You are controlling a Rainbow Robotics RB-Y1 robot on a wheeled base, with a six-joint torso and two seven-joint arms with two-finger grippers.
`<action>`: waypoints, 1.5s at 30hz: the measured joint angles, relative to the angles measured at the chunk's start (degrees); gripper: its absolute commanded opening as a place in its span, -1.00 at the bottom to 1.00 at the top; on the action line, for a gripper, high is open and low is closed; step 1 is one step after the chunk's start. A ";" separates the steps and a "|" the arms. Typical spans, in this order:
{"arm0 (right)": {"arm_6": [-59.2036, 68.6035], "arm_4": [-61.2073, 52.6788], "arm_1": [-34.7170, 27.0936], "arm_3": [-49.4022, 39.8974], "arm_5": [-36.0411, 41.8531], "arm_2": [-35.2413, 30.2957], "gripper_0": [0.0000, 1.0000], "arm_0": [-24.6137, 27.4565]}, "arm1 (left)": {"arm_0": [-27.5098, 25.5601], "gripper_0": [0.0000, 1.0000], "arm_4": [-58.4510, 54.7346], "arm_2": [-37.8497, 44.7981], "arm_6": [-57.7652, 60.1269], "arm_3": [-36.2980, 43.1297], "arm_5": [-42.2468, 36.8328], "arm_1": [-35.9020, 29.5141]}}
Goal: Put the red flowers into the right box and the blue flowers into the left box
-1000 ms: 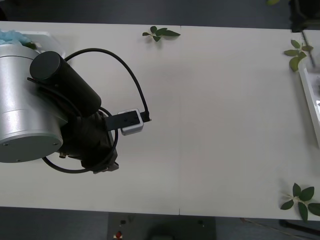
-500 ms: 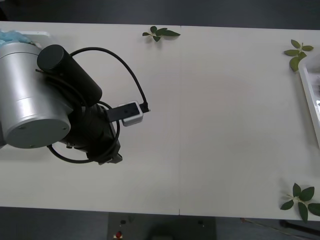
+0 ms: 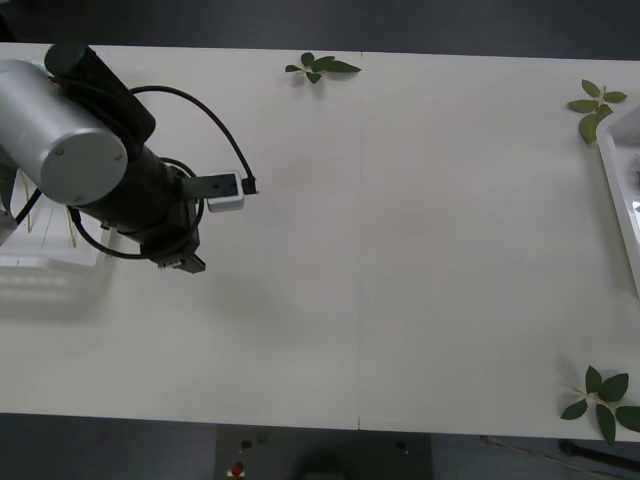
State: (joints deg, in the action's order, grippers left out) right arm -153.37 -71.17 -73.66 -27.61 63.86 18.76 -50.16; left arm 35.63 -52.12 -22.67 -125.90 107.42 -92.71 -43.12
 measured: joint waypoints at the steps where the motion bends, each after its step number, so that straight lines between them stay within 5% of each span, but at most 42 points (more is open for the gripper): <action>1: -0.32 -0.02 0.53 -0.07 -1.94 -0.04 -1.00 1.88 | 0.00 1.00 -1.07 1.22 -1.92 -1.48 0.00 0.45; 12: -0.36 -0.04 8.36 0.05 -14.22 -9.64 -1.00 15.19 | 1.53 1.00 -8.82 9.39 -21.95 -15.55 -1.45 2.98; 22: 15.68 -4.71 9.15 0.08 -16.02 -7.23 -1.00 15.41 | 2.73 1.00 -13.46 11.86 -28.83 -16.82 -1.45 2.98; 41: 15.81 -4.68 11.72 0.11 -21.75 -8.60 -1.00 15.40 | 2.73 1.00 -20.73 14.07 -28.83 -22.98 -2.18 2.98; 42: 15.81 -4.69 11.72 0.11 -21.75 -8.60 -0.80 15.40 | 2.73 1.00 -20.73 14.07 -28.83 -23.08 -2.18 2.98; 45: 15.81 -5.43 11.72 0.11 -22.08 -8.60 0.30 15.40 | 2.73 1.00 -20.73 14.07 -28.83 -23.60 -2.18 2.98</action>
State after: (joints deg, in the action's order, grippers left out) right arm -137.56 -76.59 -61.94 -27.50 41.78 10.16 -34.76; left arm 38.37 -72.85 -8.60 -154.73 83.82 -94.89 -40.14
